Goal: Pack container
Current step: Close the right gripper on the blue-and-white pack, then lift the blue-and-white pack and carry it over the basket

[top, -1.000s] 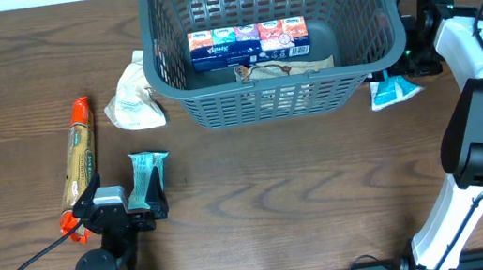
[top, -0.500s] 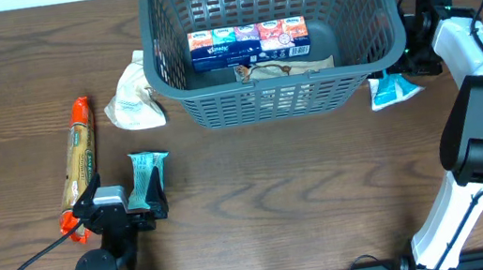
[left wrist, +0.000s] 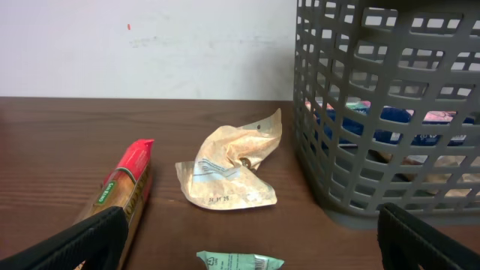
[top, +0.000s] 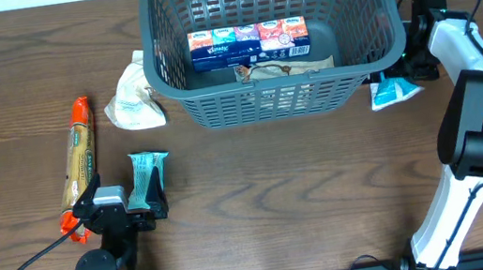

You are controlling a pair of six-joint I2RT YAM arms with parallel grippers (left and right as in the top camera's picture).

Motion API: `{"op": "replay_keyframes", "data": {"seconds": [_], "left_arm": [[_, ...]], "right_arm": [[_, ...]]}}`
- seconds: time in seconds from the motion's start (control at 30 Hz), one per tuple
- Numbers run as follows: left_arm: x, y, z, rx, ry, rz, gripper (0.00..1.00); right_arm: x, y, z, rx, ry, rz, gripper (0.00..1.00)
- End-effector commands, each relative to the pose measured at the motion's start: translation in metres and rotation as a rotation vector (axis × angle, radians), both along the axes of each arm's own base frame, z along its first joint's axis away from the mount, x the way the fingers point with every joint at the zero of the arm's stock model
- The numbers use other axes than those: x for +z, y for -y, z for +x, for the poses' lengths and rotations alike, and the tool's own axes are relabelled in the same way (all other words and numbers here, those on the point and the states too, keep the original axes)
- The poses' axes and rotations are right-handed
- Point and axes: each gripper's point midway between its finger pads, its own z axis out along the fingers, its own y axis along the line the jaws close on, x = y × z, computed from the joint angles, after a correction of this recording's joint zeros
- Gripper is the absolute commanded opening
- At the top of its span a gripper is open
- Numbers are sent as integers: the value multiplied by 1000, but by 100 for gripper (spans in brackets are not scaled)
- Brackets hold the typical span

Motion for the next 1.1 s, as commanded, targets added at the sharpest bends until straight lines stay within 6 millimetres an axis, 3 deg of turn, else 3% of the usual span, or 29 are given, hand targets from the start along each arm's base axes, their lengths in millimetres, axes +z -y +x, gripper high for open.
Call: {"op": "replay_keyframes", "data": {"seconds": [0.0, 0.13, 0.27, 0.33, 0.53, 0.83, 1.07], "left_arm": [[-16, 5, -1, -27, -46, -6, 99], [-16, 5, -1, -27, -46, -6, 99], [-16, 5, -1, -27, -46, -6, 99], [-16, 5, -1, -27, -46, -6, 99], [-16, 5, -1, -27, -46, -6, 99], [-16, 5, -1, -27, -46, -6, 99], [-16, 5, -1, -27, -46, -6, 99]], "right_arm": [[-15, -3, -6, -10, -44, -2, 98], [-16, -3, -6, -10, -45, -1, 84], [-16, -3, -6, -10, -46, -1, 50], [-16, -3, -6, -10, -46, -1, 41], [-16, -3, -6, -9, -46, -1, 1], [-5, -1, -6, -17, -31, 5, 1], [37, 18, 4, -105, 71, 0, 1]]}}
